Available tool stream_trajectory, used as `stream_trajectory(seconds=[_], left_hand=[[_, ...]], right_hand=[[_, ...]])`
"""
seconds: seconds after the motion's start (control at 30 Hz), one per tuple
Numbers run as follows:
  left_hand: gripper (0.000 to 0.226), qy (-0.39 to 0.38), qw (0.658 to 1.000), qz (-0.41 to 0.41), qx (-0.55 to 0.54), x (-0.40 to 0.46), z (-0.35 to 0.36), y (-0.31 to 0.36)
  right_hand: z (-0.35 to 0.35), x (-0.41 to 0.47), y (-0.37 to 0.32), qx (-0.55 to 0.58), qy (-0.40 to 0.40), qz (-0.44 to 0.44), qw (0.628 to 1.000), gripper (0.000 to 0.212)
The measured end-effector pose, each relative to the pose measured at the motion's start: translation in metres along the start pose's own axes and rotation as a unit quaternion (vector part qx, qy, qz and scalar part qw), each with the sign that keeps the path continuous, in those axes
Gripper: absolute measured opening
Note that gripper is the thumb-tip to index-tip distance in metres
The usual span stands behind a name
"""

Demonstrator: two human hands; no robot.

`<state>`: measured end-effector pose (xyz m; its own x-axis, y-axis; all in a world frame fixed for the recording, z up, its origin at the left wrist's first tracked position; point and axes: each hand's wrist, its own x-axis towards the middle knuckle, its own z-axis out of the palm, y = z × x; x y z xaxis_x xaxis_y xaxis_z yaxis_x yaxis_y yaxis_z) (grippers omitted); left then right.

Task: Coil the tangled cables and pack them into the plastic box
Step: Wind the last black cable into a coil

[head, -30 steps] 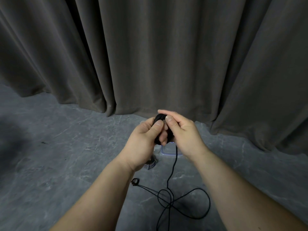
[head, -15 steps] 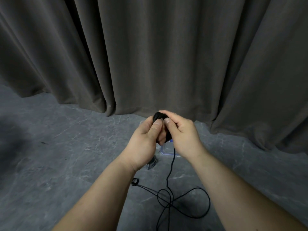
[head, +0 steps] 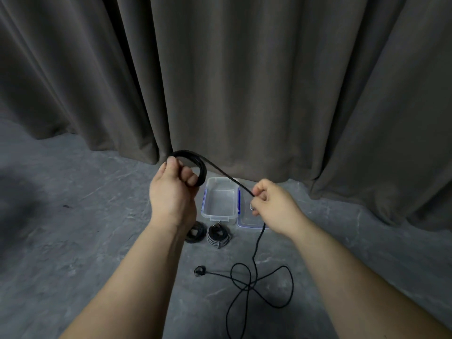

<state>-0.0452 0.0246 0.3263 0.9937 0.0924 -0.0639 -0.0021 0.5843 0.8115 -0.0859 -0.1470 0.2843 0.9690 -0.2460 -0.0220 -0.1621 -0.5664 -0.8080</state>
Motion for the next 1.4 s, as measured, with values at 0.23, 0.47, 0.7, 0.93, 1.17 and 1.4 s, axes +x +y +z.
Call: stream_trajectory(seconds=[0.23,0.47,0.7,0.93,1.17,1.4], left_hand=[[0.031,0.083,0.996,0.013,-0.022,0.005,-0.003,0.003],[0.031,0.022,0.993,0.037,0.109,-0.002,0.002,-0.007],[0.03,-0.064,0.953,0.104,0.279,-0.01,0.0,-0.018],[0.031,-0.121,0.928,0.101,0.337,-0.016,-0.001,-0.02],[0.029,-0.19,0.939,-0.016,0.286,-0.027,0.006,-0.022],[0.047,-0.237,0.924,-0.052,0.296,-0.032,0.008,-0.031]], right_hand=[[-0.008,0.003,-0.009,0.084,0.282,-0.02,0.956,0.028],[-0.008,-0.003,-0.015,-0.024,0.222,-0.076,0.972,0.01],[-0.007,-0.02,-0.034,-0.255,-0.097,-0.149,0.95,0.032],[-0.019,-0.029,-0.05,-0.044,-0.145,-0.166,0.974,0.03],[-0.026,-0.021,-0.047,0.116,-0.064,-0.17,0.976,0.037],[-0.018,-0.011,-0.036,0.311,0.015,-0.102,0.945,0.029]])
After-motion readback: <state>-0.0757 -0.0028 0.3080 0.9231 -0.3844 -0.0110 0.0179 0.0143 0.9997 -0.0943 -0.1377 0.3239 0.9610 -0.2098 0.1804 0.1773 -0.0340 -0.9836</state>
